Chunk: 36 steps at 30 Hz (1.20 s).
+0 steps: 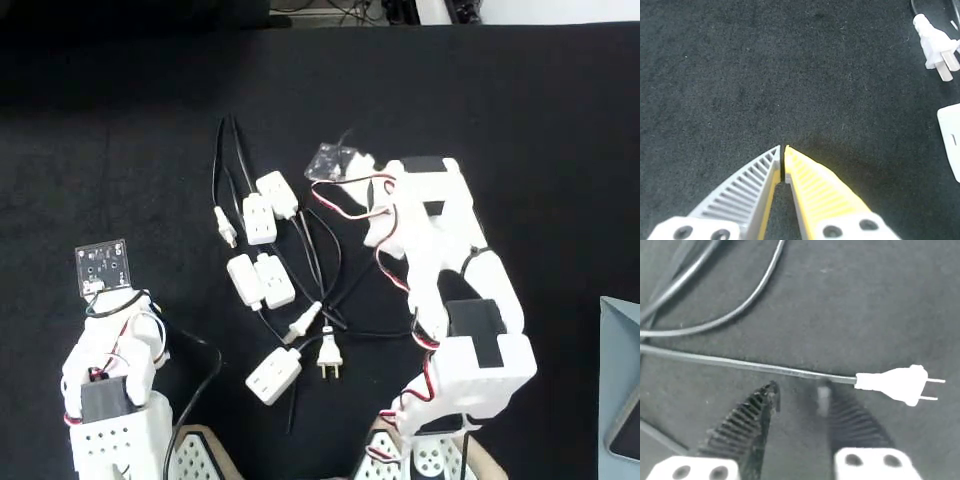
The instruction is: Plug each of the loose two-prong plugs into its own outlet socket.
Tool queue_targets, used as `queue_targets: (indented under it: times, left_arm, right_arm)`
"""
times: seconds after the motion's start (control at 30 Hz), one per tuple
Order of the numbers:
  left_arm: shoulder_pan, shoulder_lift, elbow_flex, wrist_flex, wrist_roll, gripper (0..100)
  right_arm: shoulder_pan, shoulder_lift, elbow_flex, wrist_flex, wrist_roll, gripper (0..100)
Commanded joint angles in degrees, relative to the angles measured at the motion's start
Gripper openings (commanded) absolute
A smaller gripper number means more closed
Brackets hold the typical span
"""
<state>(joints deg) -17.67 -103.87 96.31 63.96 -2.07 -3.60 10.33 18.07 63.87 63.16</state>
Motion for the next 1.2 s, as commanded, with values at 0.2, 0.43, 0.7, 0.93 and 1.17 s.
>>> queue_targets:
  times: [0.2, 0.43, 0.7, 0.93, 1.17]
  left_arm:
    - [0.13, -0.44, 1.01, -1.14, 0.00, 3]
    - [0.04, -0.44, 1.01, -1.14, 0.00, 3]
    - [0.04, -0.44, 1.01, -1.14, 0.00, 3]
    - [-0.13, -0.44, 1.01, -1.14, 0.00, 3]
    - [-0.22, -0.44, 1.01, -1.14, 0.00, 3]
  right_arm:
    - [1.67, 3.47, -0.40, -0.09, 7.21, 37.8]
    - [1.76, 11.56, -1.27, -5.98, 10.29, 29.3]
    - [1.58, 11.47, -1.80, -6.59, 10.29, 21.4]
    - [1.49, 11.30, -1.80, -6.07, 1.85, 6.4]
    - [1.58, 11.21, -3.12, -1.58, -9.23, 1.2]
